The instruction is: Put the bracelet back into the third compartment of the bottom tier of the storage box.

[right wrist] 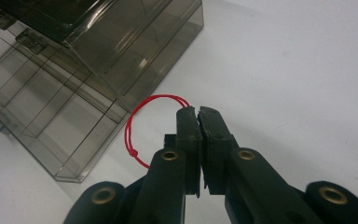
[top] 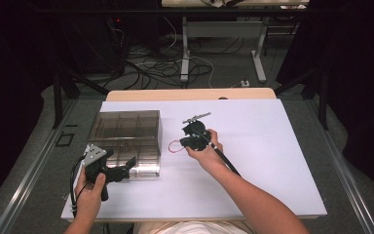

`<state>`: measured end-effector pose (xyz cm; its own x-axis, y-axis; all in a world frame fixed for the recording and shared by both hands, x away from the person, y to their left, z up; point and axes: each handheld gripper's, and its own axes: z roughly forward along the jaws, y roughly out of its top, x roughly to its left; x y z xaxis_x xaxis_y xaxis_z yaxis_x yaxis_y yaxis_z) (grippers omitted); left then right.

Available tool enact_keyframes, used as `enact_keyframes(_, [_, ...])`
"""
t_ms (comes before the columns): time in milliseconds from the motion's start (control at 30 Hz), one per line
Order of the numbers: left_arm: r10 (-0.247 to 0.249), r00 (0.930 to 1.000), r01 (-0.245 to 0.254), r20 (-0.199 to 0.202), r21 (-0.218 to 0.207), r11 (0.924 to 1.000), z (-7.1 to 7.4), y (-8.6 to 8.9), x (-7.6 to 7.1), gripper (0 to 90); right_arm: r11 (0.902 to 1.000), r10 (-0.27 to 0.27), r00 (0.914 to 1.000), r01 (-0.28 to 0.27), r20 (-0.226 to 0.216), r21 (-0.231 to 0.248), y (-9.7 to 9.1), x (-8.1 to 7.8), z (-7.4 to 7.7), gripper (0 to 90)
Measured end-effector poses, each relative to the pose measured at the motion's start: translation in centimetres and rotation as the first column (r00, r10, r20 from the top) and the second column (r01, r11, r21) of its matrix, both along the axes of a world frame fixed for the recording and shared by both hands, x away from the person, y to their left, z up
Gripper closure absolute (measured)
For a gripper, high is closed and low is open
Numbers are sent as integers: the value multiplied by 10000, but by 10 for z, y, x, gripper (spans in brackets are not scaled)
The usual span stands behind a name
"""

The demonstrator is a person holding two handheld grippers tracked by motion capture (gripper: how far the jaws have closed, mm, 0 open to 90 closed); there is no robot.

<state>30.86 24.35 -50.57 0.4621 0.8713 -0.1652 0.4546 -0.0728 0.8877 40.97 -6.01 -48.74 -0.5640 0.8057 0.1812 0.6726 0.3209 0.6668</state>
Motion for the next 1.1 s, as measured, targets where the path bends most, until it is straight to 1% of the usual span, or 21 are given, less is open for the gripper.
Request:
enact_keyframes(67, [-6, 10000, 6, -1, 12, 10000, 0, 0, 0, 41, 9999, 11, 9999, -13, 115, 171, 0, -1, 1, 874])
enact_keyframes(100, [-7, 10000, 7, -1, 19, 10000, 0, 0, 0, 41, 10000, 9, 10000, -9, 32, 91, -1, -2, 3, 874])
enact_keyframes(233, [5, 10000, -5, 3, 20, 10000, 0, 0, 0, 41, 9997, 168, 9998, -170, 101, 150, -2, -6, 6, 874])
enact_keyframes(300, [5, 10000, -5, 6, 19, 10000, 0, 0, 0, 41, 9993, 216, 9993, -226, 313, 304, -2, -7, 5, 874])
enact_keyframes(333, [11, 10000, -11, 6, 17, 10000, 0, 0, 0, 41, 9996, 223, 9997, -226, 141, 197, -2, -9, 7, 874])
enact_keyframes(367, [16, 10000, -16, 8, 18, 10000, 0, 0, 0, 41, 9993, 247, 9995, -253, 206, 289, -2, -9, 7, 874])
enact_keyframes(433, [12, 10000, -12, 7, 18, 10000, 0, 0, 0, 41, 9995, 242, 9996, -244, 125, 210, -2, -10, 8, 874])
enact_keyframes(567, [18, 10000, -18, 12, 36, 10000, 0, 0, 0, 41, 9987, 418, 9988, -424, 236, 270, -3, -14, 10, 874])
enact_keyframes(600, [20, 10000, -20, 12, 34, 10000, 0, 0, 0, 41, 9988, 467, 9989, -467, 35, 122, -4, -15, 11, 874])
enact_keyframes(633, [23, 10000, -23, 14, 31, 10000, 0, 0, 0, 41, 9988, 467, 9989, -467, 35, 122, -4, -15, 11, 874])
enact_keyframes(667, [21, 10000, -21, 15, 27, 10000, 0, 0, 0, 40, 9986, 431, 9989, -436, 186, 309, -4, -16, 10, 874])
enact_keyframes(733, [21, 10000, -21, 12, 34, 10000, 0, 0, 0, 41, 9981, 531, 9983, -538, 232, 314, -4, -18, 10, 874])
enact_keyframes(833, [18, 10000, -18, 12, 44, 10000, 0, 0, 0, 40, 9979, 549, 9983, -556, 217, 320, -4, -20, 11, 874])
enact_keyframes(867, [16, 10000, -16, 13, 43, 10000, 0, 0, 0, 41, 9974, 574, 9980, -586, 280, 431, -3, -20, 10, 874])
enact_keyframes(900, [18, 10000, -18, 15, 40, 10000, 0, 0, 0, 41, 9975, 606, 9980, -613, 206, 350, -3, -21, 11, 874])
enact_keyframes(933, [20, 10000, -20, 15, 40, 10000, 0, 0, 0, 41, 9973, 642, 9976, -650, 249, 347, -3, -22, 11, 874])
enact_keyframes(1033, [26, 10000, -26, 12, 29, 10000, 0, 0, 0, 41, 9964, 778, 9968, -782, 159, 330, -2, -24, 12, 874])
enact_keyframes(1100, [21, 10000, -22, 13, 35, 10000, 0, 0, 0, 41, 9958, 785, 9966, -796, 255, 460, 0, -26, 12, 874])
